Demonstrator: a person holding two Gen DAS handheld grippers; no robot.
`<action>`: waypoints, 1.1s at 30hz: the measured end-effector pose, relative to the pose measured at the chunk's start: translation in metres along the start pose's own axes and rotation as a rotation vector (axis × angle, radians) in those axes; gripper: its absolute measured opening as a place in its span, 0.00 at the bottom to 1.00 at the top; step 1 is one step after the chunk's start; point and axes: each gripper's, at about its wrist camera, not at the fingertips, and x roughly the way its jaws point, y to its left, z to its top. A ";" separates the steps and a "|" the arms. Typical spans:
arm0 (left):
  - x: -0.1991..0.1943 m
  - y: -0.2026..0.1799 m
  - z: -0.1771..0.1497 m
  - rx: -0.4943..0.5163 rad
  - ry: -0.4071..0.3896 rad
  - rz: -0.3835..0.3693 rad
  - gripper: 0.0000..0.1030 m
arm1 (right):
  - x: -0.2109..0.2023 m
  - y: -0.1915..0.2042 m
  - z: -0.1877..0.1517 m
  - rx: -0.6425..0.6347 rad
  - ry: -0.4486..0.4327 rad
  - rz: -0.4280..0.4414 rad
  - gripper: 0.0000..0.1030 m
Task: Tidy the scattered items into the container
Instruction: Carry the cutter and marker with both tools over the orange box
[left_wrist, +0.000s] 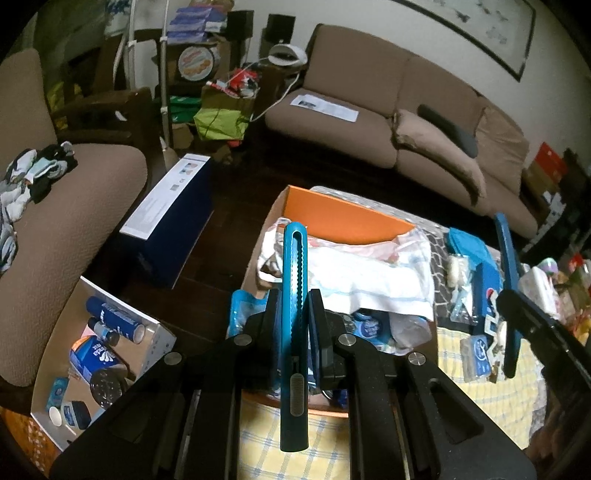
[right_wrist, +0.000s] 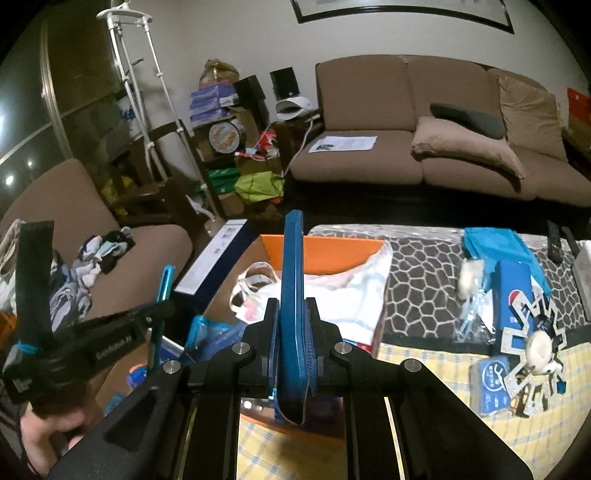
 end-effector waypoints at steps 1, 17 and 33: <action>0.002 0.001 0.000 0.002 0.004 0.004 0.12 | 0.002 0.000 0.002 0.000 0.004 0.002 0.11; 0.051 0.005 0.007 0.005 0.077 0.023 0.12 | 0.057 -0.007 0.003 0.075 0.085 0.024 0.11; 0.078 0.007 0.006 0.001 0.119 0.034 0.12 | 0.091 -0.021 -0.008 0.134 0.152 0.025 0.11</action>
